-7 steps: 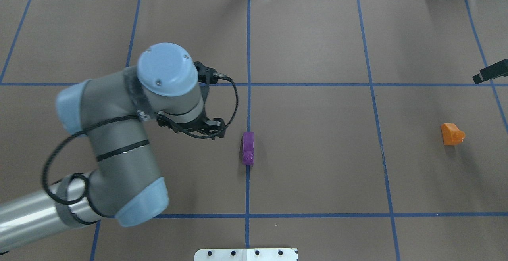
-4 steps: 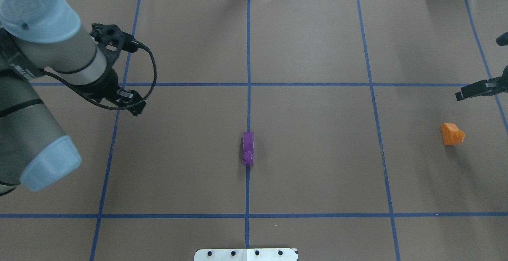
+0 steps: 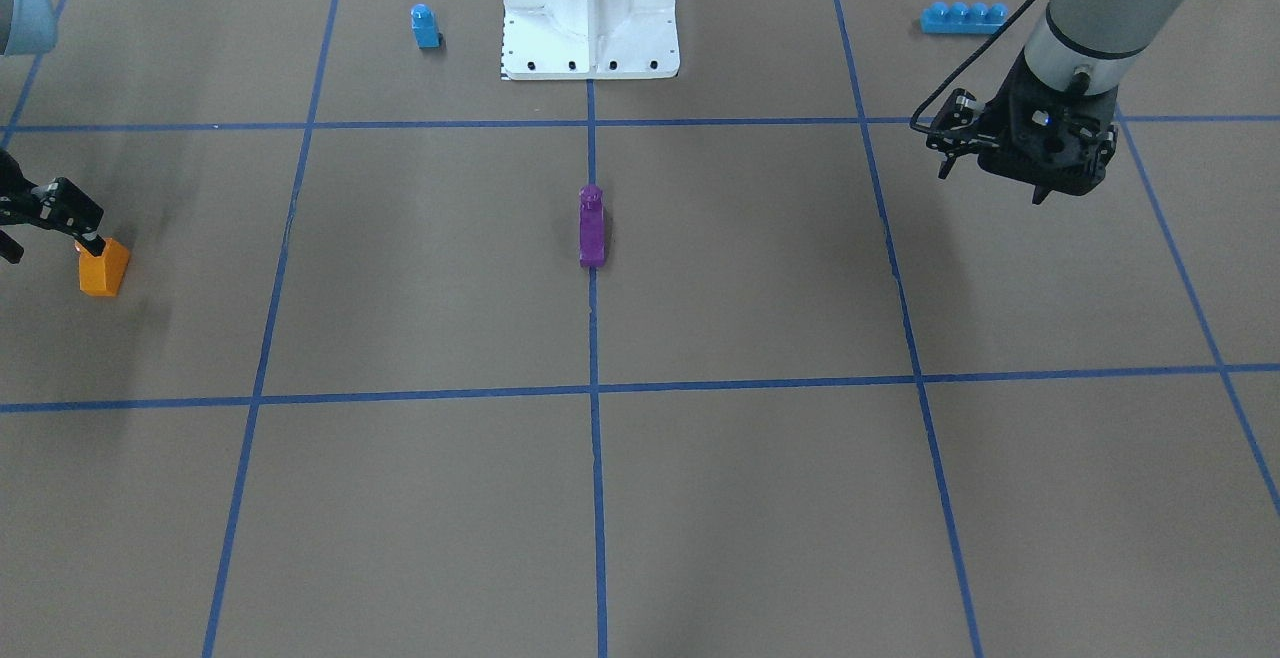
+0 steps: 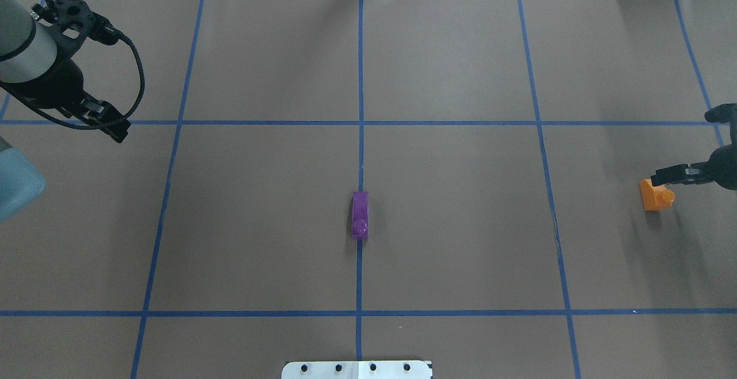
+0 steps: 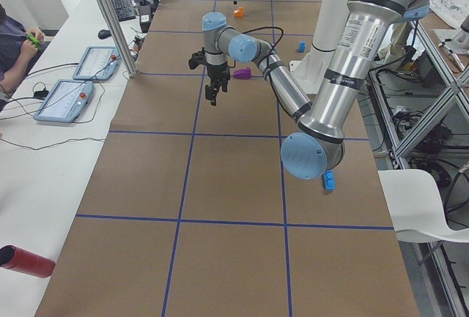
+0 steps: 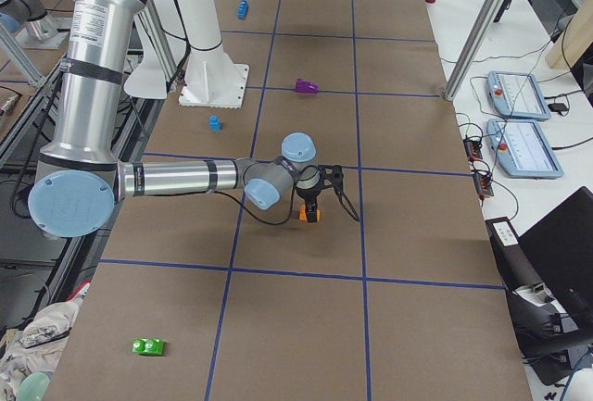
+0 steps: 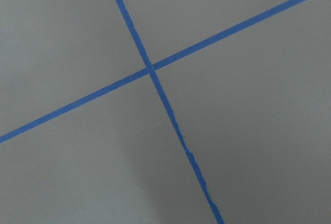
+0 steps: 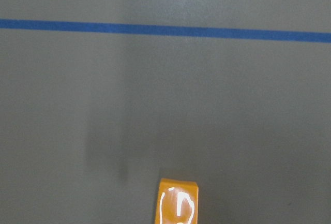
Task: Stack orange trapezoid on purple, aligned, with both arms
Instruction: 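Withdraw the left gripper while the right gripper grasps the orange trapezoid block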
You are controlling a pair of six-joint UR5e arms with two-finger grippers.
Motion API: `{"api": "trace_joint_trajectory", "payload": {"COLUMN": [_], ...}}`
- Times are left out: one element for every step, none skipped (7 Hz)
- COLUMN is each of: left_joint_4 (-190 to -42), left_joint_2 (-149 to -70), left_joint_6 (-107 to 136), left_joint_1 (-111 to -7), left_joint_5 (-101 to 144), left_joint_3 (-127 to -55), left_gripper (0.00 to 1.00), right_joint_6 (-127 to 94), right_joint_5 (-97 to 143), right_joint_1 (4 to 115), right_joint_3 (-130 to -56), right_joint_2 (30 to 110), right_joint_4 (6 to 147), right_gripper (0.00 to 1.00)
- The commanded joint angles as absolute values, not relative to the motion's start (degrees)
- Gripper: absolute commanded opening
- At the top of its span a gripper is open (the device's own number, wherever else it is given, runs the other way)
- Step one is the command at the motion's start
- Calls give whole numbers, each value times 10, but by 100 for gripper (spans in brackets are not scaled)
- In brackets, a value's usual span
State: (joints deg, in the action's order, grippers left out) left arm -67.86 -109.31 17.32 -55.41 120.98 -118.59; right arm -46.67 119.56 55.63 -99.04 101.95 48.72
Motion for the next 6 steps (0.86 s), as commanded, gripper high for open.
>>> {"api": "trace_joint_trajectory", "payload": {"left_joint_4": [-679,-679,-679,-679,-679,-679], "left_joint_2": [-1092,-1091,-1091,-1091,-1091,-1091], "left_joint_6": [170,170,171,176,176,176], "left_joint_1": [-556,-556,-556,-556,-556,-556], "left_joint_5": [1210,1209,1210,1210,1210,1210], "left_joint_3": [-1187,-1187,-1186,-1186,-1186,-1186], "left_gripper": [100,100,100,100,100,100], "right_joint_6": [-479,-476,-475,-471,-471,-471], "right_joint_5": [1193,1192,1192,1192,1192,1192], "right_joint_1": [529,522,519,510,510,511], "right_joint_3": [-973,-971,-970,-969,-969,-974], "right_joint_2": [1021,1020,1020,1020,1019,1016], "right_joint_4": [464,465,465,467,467,467], "right_gripper": [98,93,79,1,0,0]}}
